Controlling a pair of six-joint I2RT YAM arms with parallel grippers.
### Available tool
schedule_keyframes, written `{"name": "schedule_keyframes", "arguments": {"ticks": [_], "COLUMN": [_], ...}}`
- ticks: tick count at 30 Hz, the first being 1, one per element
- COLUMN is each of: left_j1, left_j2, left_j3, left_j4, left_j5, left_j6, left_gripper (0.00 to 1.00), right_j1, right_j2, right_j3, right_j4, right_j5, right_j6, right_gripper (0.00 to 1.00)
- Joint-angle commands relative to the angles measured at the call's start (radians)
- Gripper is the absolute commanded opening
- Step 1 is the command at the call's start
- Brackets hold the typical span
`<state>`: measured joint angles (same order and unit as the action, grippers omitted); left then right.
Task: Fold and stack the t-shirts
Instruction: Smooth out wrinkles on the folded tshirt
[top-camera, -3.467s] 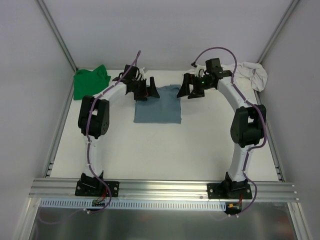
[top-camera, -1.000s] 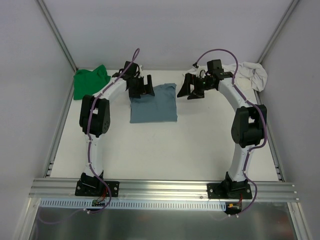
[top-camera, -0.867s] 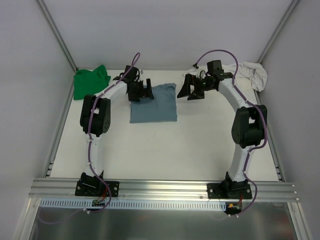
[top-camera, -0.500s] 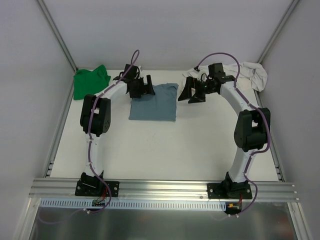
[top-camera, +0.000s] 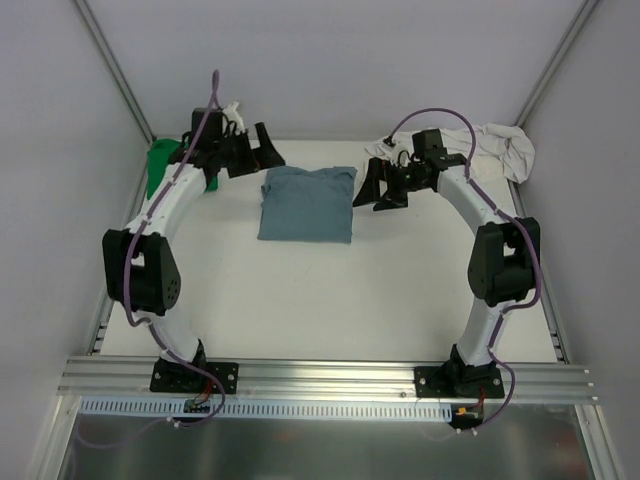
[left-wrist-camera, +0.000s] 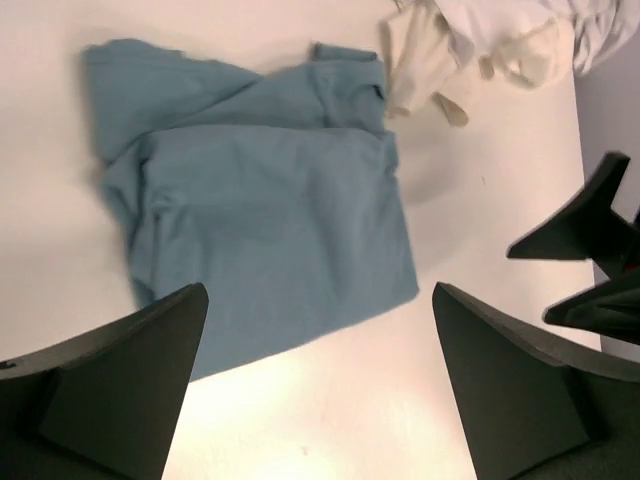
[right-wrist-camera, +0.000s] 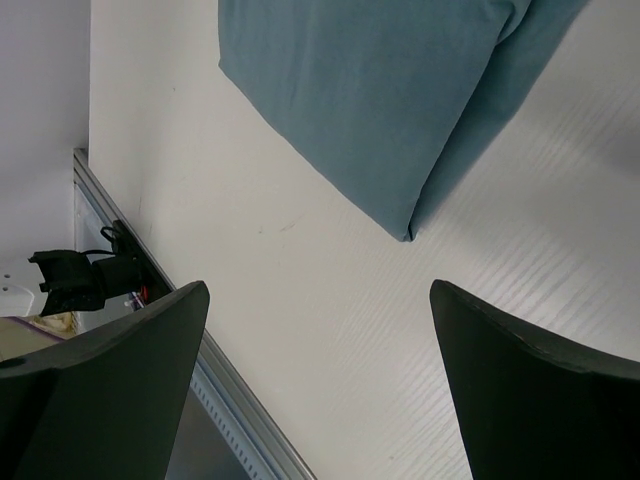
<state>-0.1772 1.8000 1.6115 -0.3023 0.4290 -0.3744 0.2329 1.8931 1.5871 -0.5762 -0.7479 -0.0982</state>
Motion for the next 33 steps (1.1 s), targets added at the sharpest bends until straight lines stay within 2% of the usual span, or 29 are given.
{"name": "schedule_keyframes", "arguments": {"ticks": [1,4,8,15,25,32,33], "left_j1": [0.137,0.217,0.249,0.249,0.248,0.182,0.147], "left_j2": [-0.063,-0.041,0.100,0.257,0.354,0.424,0.429], "left_j3": [-0.273,-0.445,-0.466,-0.360,-0.303,-0.262,-0.246], "left_j4": [0.003,0.126,0.178,0.170,0.155,0.195,0.189], "left_j5": [0.108,0.273,0.373,0.404,0.378,0.379,0.378], "left_j6": [-0.027,-0.106,-0.127,-0.136,-0.126,-0.176,-0.179], "left_gripper": [0.99,0.97,0.93,0.92,0.92,0.92,0.92], "right_j1": [0.006,0.006,0.006,0.016,0.023,0.042,0.043], "right_j2": [-0.091,-0.104,-0.114,-0.118,-0.117,-0.088,-0.085], "right_j3": [-0.024,-0.038,-0.050,-0.072,-0.053,-0.007,0.000], "right_j4": [0.003,-0.004,-0.010,-0.020,-0.068,-0.113,-0.119], "right_j5": [-0.004,-0.001,0.002,0.019,0.053,0.074,0.076], "right_j6": [-0.032,-0.037,-0.032,-0.037,-0.061,-0.077,-0.078], "right_gripper": [0.99,1.00,1.00,1.00,1.00,0.99,0.99]}}
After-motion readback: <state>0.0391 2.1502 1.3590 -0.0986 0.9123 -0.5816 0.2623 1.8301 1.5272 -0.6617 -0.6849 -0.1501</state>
